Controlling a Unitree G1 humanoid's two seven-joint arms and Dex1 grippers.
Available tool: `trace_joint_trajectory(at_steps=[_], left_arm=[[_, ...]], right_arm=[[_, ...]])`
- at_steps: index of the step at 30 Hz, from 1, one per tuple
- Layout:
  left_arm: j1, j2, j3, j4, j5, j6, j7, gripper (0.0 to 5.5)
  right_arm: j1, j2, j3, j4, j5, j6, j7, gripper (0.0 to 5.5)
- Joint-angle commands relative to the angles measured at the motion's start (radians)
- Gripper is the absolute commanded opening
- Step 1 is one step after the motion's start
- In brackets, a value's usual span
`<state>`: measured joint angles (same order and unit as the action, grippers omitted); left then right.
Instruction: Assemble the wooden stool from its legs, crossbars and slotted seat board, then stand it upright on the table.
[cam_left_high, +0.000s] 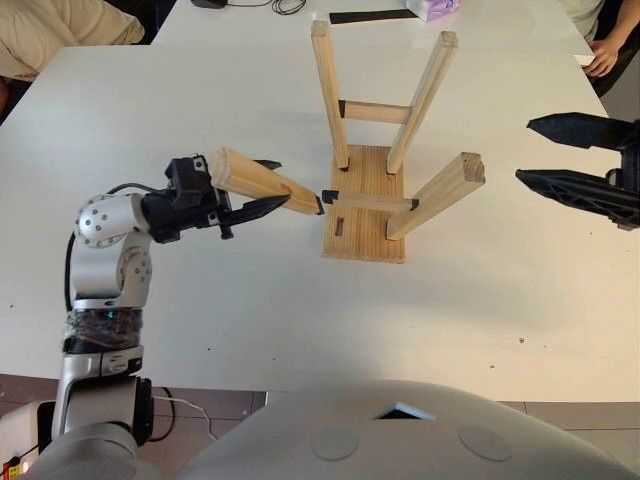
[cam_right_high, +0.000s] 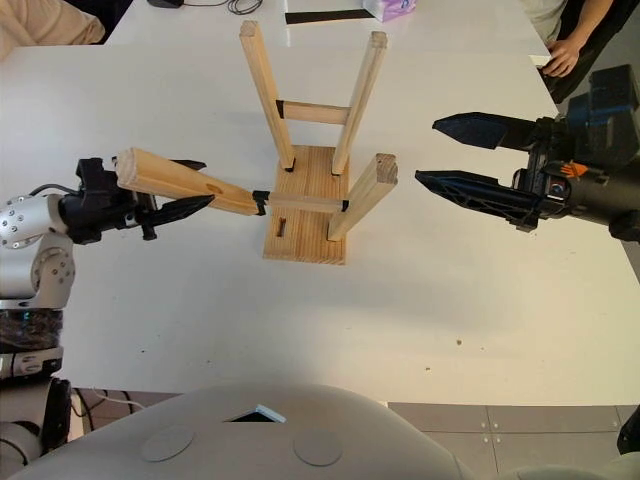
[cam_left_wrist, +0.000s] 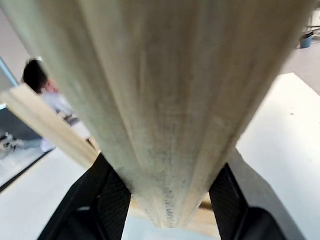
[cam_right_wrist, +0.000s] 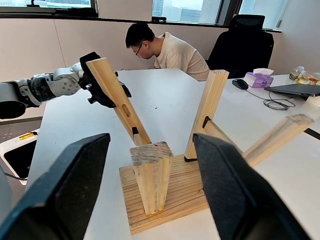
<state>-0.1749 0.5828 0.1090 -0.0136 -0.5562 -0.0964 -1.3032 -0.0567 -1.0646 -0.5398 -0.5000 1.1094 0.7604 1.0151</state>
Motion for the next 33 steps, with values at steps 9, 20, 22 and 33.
trace_joint_trajectory(at_steps=[9,20,22,33], left_arm=[[0.019,0.013,-0.070,-0.011,-0.025,0.076,-0.082,2.07],[0.004,0.008,-0.131,0.034,0.024,0.057,-0.100,2.07],[-0.006,0.021,-0.135,0.044,0.026,0.063,-0.106,2.07],[-0.132,0.091,-0.157,0.033,-0.018,0.316,-0.090,2.07]], right_arm=[[-0.009,0.017,0.045,-0.002,-0.035,-0.012,0.007,3.05],[-0.011,0.041,0.064,-0.026,-0.029,-0.004,-0.020,3.05],[-0.007,0.043,0.062,-0.029,-0.029,-0.003,-0.023,3.05],[0.023,0.058,0.049,-0.063,-0.028,-0.008,-0.048,3.05]])
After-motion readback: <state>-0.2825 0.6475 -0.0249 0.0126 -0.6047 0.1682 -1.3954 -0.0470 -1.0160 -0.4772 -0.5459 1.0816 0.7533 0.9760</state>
